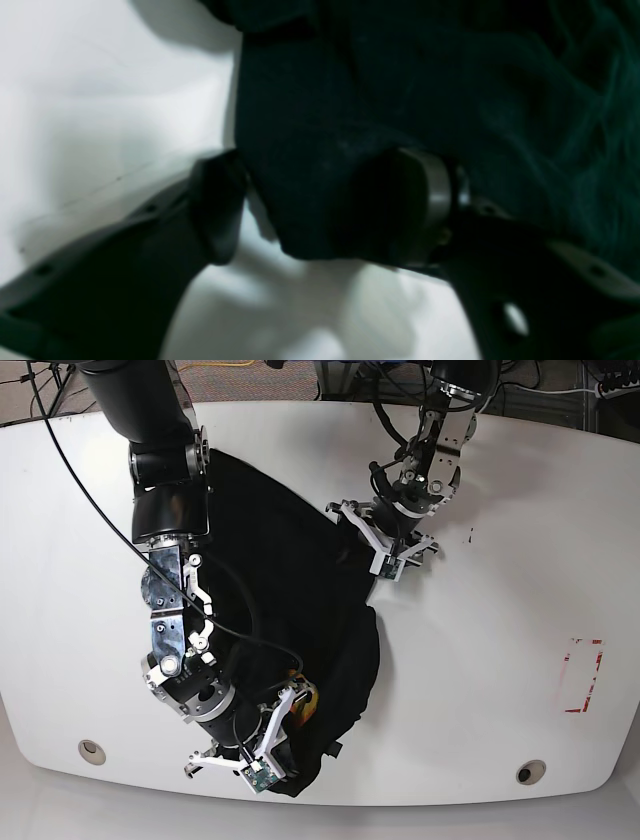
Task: Layout the t-shirt on the table in an organized manner, then fold the t-shirt properly
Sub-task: 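Reach the left gripper to the t-shirt and grasp its edge, then lift the t-shirt with both grippers and shake it out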
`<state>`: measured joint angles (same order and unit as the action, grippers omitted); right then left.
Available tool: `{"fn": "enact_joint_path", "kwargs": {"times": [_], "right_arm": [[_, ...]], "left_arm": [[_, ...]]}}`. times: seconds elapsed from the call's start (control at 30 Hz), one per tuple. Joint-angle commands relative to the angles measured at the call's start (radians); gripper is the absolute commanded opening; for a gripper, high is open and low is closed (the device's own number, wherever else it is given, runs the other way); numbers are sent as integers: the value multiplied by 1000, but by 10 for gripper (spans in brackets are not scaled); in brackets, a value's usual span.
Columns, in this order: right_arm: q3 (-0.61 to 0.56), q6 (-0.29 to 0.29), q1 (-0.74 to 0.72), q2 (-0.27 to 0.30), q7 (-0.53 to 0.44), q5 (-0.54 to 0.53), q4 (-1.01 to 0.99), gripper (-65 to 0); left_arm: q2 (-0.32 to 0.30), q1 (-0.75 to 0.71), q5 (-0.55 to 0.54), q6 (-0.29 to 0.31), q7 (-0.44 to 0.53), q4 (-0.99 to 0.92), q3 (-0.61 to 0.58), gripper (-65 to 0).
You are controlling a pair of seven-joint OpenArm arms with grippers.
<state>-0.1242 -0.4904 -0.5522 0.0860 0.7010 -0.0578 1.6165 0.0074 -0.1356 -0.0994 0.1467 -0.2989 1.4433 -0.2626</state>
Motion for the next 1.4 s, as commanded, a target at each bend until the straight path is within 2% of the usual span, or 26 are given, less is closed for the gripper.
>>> {"fn": "enact_joint_path", "kwargs": {"times": [0.0,0.17,0.37,0.63,1.03,1.23,1.37], "right_arm": [[4,8,-36,-1,-36,-14,23,-650],[5,8,-36,-1,-37,-14,24,-650],[5,8,-35,1,-37,-14,37,-650],[44,8,-18,11,-37,-14,38,-650],[192,8,-53,28,-39,-4,31,-650],[206,8,-119,50,-40,-4,-25,-650],[222,8,-177,51,-40,-4,-81,-650]], "left_arm": [[-2,6,-1,3,-3,6,-16,-403],[-2,11,-1,3,-3,-45,-20,-650],[-2,12,-7,3,2,-68,-8,-650],[-10,4,-7,4,-3,49,115,-650],[-165,3,-9,4,-3,241,256,-650],[-203,15,-9,4,-16,314,343,-650],[-211,83,-10,4,-98,374,403,-650]]}}
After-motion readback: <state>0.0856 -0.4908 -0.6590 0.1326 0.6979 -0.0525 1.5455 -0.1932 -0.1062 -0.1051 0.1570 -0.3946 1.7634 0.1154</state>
